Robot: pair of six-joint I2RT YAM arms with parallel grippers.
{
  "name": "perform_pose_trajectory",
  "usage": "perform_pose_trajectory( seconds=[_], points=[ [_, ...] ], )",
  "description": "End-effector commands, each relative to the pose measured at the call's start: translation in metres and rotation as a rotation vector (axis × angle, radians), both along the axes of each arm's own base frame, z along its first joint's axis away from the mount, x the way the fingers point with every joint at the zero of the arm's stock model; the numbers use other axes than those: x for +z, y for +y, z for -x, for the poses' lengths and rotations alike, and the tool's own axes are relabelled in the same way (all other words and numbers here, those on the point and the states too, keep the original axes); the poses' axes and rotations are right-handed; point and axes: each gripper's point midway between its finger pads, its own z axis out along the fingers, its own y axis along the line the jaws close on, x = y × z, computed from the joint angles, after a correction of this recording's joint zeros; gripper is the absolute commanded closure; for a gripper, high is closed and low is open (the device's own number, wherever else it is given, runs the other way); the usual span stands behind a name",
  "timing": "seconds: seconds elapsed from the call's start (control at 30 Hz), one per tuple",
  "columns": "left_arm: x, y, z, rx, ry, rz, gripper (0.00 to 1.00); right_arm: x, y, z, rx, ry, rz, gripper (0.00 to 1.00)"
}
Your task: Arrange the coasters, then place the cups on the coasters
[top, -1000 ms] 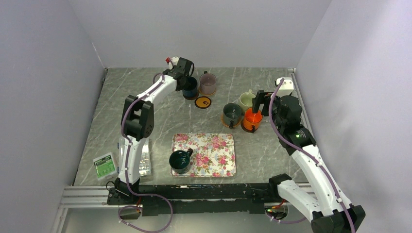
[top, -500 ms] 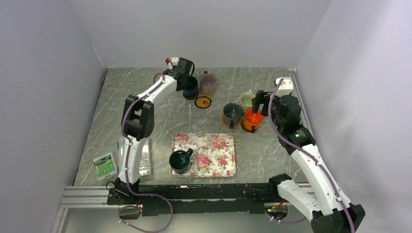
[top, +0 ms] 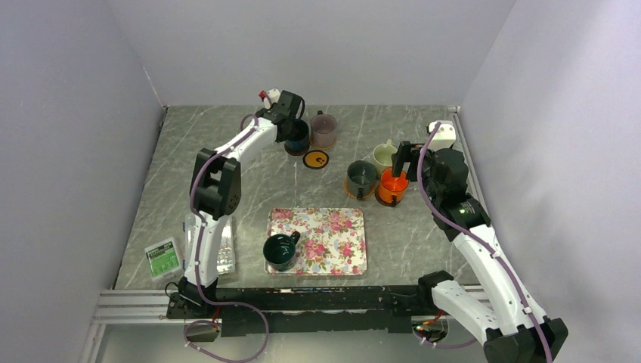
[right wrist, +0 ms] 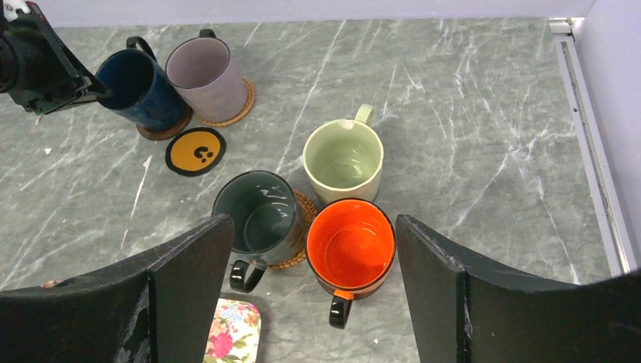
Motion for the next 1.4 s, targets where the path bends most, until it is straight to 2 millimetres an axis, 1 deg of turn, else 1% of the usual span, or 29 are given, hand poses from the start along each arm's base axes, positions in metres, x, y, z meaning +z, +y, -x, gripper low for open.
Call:
perform_pose_trajectory(
  seconds=[0.0, 0.5, 0.83, 0.97, 1.13, 1.37],
  points=[
    [0.0602, -0.005, -0.0166, 0.024, -0.154, 0.04, 0.97, 0.0043, -0.0022, -0.002, -0.018, -0.017, -0.015, 0.17],
    [0.0675, -0.0001, -0.0115, 0.033, -0.164, 0.017, 0.97, 0.0013, -0.0017, -0.0029, -0.017, -0.008, -0.013, 0.17],
    [0.0645, -0.0032, -0.0127, 0.023, -0.156, 0.023, 0.97, 0.0006, -0.0019, -0.0032, -0.018, -0.005, -0.011, 0.17],
    [0.0631, -0.0029, -0.0116, 0.021, -0.152, 0.022, 0.95, 0.0011, -0.0016, -0.0032, -0.016, -0.006, -0.012, 0.17],
    [0.0583, -0.0031, -0.0106, 0.016, -0.139, 0.017, 0.88, -0.0001, -0.0018, -0.0031, -0.018, -0.003, -0.012, 0.17],
    [0.0595, -0.0041, -0.0111, 0.011, -0.143, 0.023, 0.79, 0.0007, -0.0019, -0.0027, -0.018, -0.004, -0.013, 0.17]
  ],
)
